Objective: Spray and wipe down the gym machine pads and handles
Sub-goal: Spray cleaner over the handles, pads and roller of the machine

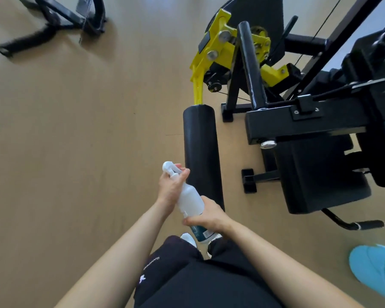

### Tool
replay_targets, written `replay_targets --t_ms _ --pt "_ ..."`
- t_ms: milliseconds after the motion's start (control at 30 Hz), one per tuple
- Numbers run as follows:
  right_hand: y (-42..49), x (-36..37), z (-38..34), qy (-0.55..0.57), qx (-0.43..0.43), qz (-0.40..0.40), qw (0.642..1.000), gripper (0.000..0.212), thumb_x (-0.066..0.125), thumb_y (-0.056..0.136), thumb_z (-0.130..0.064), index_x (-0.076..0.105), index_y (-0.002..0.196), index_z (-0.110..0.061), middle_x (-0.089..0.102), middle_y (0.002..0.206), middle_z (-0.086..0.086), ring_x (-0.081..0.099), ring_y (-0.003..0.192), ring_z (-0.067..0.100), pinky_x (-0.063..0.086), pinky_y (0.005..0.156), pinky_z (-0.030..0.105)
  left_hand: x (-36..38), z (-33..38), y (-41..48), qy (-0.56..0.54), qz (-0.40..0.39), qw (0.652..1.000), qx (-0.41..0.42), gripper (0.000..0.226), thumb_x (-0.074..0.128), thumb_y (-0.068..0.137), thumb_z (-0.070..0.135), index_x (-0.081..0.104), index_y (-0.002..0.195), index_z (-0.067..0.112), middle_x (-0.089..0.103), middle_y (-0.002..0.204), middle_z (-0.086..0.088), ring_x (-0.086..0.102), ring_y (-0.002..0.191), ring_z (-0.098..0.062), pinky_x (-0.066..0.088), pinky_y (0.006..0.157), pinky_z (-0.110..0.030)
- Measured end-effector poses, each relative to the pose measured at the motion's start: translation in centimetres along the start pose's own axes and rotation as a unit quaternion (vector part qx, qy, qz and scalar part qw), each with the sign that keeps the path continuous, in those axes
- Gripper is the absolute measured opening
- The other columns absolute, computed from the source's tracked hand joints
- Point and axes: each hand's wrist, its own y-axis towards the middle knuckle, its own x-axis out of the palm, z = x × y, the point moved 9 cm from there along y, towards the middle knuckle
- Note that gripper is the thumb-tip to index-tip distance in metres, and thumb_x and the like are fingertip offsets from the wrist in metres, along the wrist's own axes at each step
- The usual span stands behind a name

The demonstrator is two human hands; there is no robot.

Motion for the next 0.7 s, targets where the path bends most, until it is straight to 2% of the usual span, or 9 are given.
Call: replay_targets --t_ms 67,133,233,267,333,400,500,600,700 --pt "0.6 -0.5 -0.2 0.011 -0.006 -0.003 1.0 0.057 0.086 0.06 -0.045 0.055 0.107 -0.03 0.068 0.104 -0.004 0.068 0.096 0.016 0.061 0.087 0.04 0.4 0.9 0.7 0.01 0.006 1.0 0.008 0.023 0.077 0.091 0.033 0.069 0.101 0.014 0.071 0.093 0.003 0.068 0.079 -0.009 0.056 0.077 -0.034" --pt "1.3 -0.9 -0.3 0.016 -0.009 -0.003 1.0 0.062 0.086 0.058 -0.048 0.054 0.109 -0.031 0.066 0.108 -0.005 0.067 0.099 0.016 0.06 0.087 0.039 0.8 1.4 1.5 0.014 0.015 1.0 -0.002 0.024 0.071 0.097 0.034 0.068 0.087 0.013 0.071 0.082 0.001 0.067 0.074 -0.008 0.054 0.08 -0.036" --pt "2.5 -1.3 -0.4 0.038 -0.003 0.004 0.999 0.065 0.087 0.057 -0.049 0.054 0.111 -0.031 0.066 0.11 -0.005 0.067 0.1 0.015 0.06 0.088 0.04 1.3 1.7 3.2 0.031 0.013 0.999 -0.019 0.036 0.067 0.098 0.04 0.064 0.072 0.015 0.069 0.073 -0.001 0.064 0.076 -0.022 0.055 0.087 -0.046" --pt "3.0 -1.3 -0.5 0.05 -0.003 0.004 0.999 0.065 0.088 0.059 -0.048 0.054 0.112 -0.031 0.066 0.111 -0.004 0.067 0.1 0.015 0.06 0.088 0.038 1.5 1.9 3.8 0.041 0.006 0.999 -0.019 0.036 0.067 0.098 0.042 0.065 0.074 0.014 0.07 0.073 0.0 0.064 0.077 -0.022 0.054 0.089 -0.046" --pt "4.2 -1.1 -0.9 0.079 0.001 0.009 0.997 0.065 0.089 0.06 -0.046 0.055 0.113 -0.03 0.068 0.111 -0.004 0.069 0.1 0.015 0.061 0.088 0.038 2.0 2.8 5.0 0.057 -0.023 0.998 -0.014 0.028 0.066 0.098 0.043 0.068 0.09 0.016 0.072 0.083 0.002 0.065 0.084 -0.018 0.053 0.088 -0.04" --pt "5.4 -0.8 -1.5 0.124 0.011 0.027 0.992 0.066 0.09 0.06 -0.044 0.057 0.116 -0.029 0.07 0.111 -0.001 0.071 0.1 0.016 0.062 0.09 0.042 2.9 3.5 6.4 0.037 -0.1 0.994 -0.023 0.028 0.069 0.097 0.04 0.066 0.103 0.013 0.071 0.097 0.001 0.068 0.088 -0.019 0.056 0.081 -0.038" --pt "7.1 -0.3 -2.4 0.216 0.03 0.077 0.973 0.07 0.09 0.061 -0.039 0.058 0.122 -0.028 0.07 0.115 0.003 0.071 0.103 0.019 0.062 0.091 0.043 4.4 3.8 7.7 0.005 -0.254 0.966 -0.048 0.037 0.075 0.09 0.04 0.057 0.104 0.011 0.06 0.097 -0.005 0.065 0.088 -0.024 0.056 0.078 -0.041" --pt "8.4 0.7 -3.8 0.288 0.046 0.148 0.945 0.079 0.092 0.059 -0.038 0.054 0.129 -0.032 0.068 0.119 0.002 0.069 0.11 0.018 0.06 0.095 0.044 4.1 2.6 7.7 0.084 -0.397 0.911 -0.074 0.065 0.075 0.079 0.057 0.06 0.118 0.007 0.066 0.104 -0.011 0.067 0.097 -0.025 0.055 0.084 -0.043" --pt "9.0 2.6 -5.3 0.384 0.051 0.2 0.9 0.083 0.088 0.059 -0.034 0.043 0.129 -0.025 0.061 0.128 0.012 0.067 0.116 0.024 0.058 0.099 0.046 3.2 3.5 8.1 0.133 -0.495 0.855 -0.085 0.07 0.08 0.075 0.054 0.057 0.124 0.01 0.068 0.109 -0.012 0.07 0.097 -0.025 0.058 0.077 -0.035"
